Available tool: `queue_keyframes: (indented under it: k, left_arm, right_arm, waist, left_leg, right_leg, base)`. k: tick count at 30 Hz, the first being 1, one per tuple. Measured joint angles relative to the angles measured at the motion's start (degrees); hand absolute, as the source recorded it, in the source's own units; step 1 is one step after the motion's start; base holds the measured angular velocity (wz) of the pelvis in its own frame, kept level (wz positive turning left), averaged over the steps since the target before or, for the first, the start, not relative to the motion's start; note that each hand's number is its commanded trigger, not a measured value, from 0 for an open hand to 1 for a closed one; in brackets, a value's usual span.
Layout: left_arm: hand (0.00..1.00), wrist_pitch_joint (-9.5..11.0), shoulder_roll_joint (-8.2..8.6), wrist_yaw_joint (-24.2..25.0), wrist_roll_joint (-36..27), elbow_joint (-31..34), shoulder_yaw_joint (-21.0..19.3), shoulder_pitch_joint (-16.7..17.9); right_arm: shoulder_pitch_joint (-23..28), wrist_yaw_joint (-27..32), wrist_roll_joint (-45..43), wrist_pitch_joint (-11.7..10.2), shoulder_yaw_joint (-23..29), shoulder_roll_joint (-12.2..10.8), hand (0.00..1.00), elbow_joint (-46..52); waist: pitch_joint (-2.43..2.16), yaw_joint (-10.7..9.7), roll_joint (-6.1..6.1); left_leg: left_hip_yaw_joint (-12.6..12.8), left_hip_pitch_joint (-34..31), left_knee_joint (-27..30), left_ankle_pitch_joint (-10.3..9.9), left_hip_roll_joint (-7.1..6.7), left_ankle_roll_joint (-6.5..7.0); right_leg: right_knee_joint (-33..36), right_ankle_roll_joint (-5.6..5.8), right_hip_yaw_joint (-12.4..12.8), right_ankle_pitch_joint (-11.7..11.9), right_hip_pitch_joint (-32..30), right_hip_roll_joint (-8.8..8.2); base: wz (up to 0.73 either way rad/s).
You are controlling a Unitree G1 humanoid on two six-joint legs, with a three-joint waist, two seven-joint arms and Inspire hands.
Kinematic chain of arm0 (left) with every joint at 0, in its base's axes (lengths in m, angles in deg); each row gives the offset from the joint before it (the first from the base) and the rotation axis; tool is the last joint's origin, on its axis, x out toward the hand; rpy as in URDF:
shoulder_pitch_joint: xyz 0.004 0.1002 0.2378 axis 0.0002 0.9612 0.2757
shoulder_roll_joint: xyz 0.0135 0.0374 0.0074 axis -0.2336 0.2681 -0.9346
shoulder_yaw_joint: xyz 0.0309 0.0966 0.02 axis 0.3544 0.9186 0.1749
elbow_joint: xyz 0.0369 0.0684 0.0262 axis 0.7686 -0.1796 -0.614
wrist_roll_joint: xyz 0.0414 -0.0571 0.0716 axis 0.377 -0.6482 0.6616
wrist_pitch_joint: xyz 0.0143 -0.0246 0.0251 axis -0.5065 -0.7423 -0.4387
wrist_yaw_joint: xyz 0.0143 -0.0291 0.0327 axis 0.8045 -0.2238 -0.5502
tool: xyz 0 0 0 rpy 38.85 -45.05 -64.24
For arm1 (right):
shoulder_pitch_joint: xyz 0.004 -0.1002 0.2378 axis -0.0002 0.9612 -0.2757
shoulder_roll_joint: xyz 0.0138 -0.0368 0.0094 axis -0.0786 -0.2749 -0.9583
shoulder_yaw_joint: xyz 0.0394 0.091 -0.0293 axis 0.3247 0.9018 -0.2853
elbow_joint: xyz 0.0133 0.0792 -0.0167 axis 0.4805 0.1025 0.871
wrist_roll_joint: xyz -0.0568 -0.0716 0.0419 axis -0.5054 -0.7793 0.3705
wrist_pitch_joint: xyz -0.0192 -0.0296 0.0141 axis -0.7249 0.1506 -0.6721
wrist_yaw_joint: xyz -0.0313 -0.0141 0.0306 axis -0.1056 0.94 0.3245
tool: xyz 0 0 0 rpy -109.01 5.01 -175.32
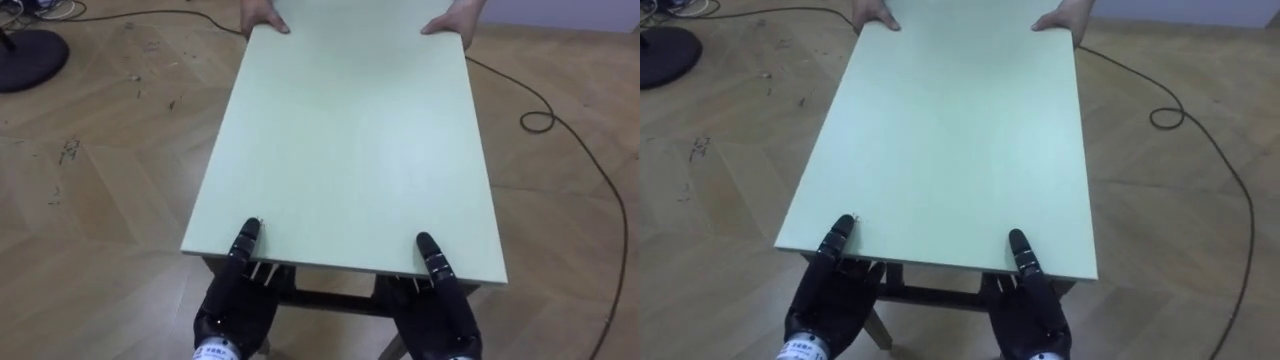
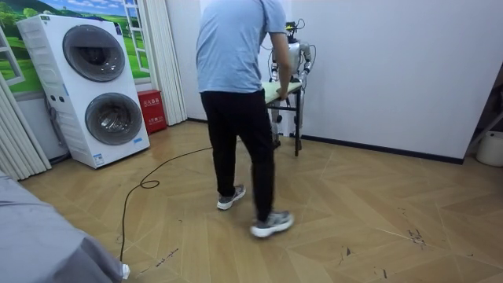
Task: Move table with human
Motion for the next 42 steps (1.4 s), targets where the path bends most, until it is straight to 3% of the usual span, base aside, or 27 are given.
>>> queue_keyframes:
  k: [13,18,21,25,27,32,35,40,42]
  left_arm:
    - [1.00,-0.39,0.09,-0.04,-1.28,0.34,0.01,0.55]
    - [1.00,-0.24,0.39,-0.04,-1.66,0.33,0.14,0.51]
    - [1.00,-0.14,0.52,-0.03,-1.07,0.32,0.10,0.89]
    - [1.00,-0.15,0.07,-0.04,-1.07,0.23,0.14,0.94]
    - [1.00,-0.16,-0.06,-0.02,-1.07,0.29,0.26,1.54]
    - [1.00,-0.09,0.00,-0.02,-1.08,0.71,0.32,2.18]
    - [1.00,0.06,-0.17,-0.01,-1.05,2.30,-0.22,3.19]
    - [1.00,0.46,-0.33,0.36,-1.04,4.43,-1.63,5.14]
    - [1.00,0.70,-0.33,0.46,-1.03,4.55,-1.73,5.30]
  right_arm:
    - [-1.22,-0.02,-0.47,0.88,0.96,0.42,1.00,0.40]
    - [-1.42,-0.06,-0.56,0.79,0.59,0.70,1.00,0.33]
    - [-0.82,-0.28,-0.54,0.81,0.96,0.64,1.00,0.31]
    - [-0.70,-0.70,-0.60,0.83,0.91,0.39,1.00,-0.20]
    - [-0.98,-0.87,-0.59,1.62,1.20,0.64,1.00,-0.77]
    - [-1.48,-0.85,-0.60,2.14,1.23,1.37,1.00,-0.79]
    - [-2.24,-0.96,-0.87,2.20,0.81,1.64,1.00,-0.79]
    - [-2.99,-1.45,-2.28,2.20,-0.17,1.54,1.00,-0.73]
    - [-2.93,-1.54,-2.57,2.00,-0.43,1.51,1.00,-0.73]
  waist:
    - [0.14,-0.06,0.72]
    - [0.19,-0.50,0.83]
    - [0.27,-0.65,0.68]
    - [0.32,-1.99,0.56]
    - [0.34,-1.44,0.47]
    - [0.41,0.93,0.16]
    - [0.43,2.74,-0.28]
    - [0.33,3.70,-0.59]
    - [0.33,3.67,-0.58]
  left_leg:
    - [-5.02,-0.88,0.14,0.28,-1.09,0.42]
    - [-6.13,-1.79,1.24,0.49,-3.90,1.45]
    - [-9.31,-1.88,1.33,0.93,-5.34,2.14]
    - [-13.94,-3.42,2.43,1.46,-6.30,2.29]
    - [-15.50,-3.48,2.36,1.80,-6.36,2.03]
    - [-17.14,-3.79,1.64,2.90,-6.11,1.38]
    - [-18.66,-4.78,1.66,3.19,-5.94,0.94]
    - [-21.50,-6.65,2.29,3.82,-6.03,0.20]
    - [-21.63,-7.64,2.61,4.49,-6.04,0.14]
  right_leg:
    - [-0.41,0.70,-5.08,-0.89,2.78,-1.80]
    - [7.27,2.27,-8.25,-5.39,1.49,-6.87]
    - [7.56,3.19,-9.27,-6.07,2.96,-8.16]
    - [4.97,3.98,-6.92,-6.49,5.53,-7.08]
    - [3.04,3.91,-4.54,-6.45,6.91,-5.61]
    - [-0.93,3.35,-2.75,-6.10,9.59,-3.57]
    - [-1.98,3.03,-2.80,-5.89,9.74,-2.80]
    - [-2.82,3.02,-3.35,-5.89,10.40,-2.12]
    - [-2.91,3.02,-5.56,-5.90,11.22,-2.12]
  base:
    - [0.23]
    - [0.47]
    - [0.54]
    - [0.73]
    - [0.38]
    - [0.41]
    - [0.31]
    - [0.42]
    - [0.71]
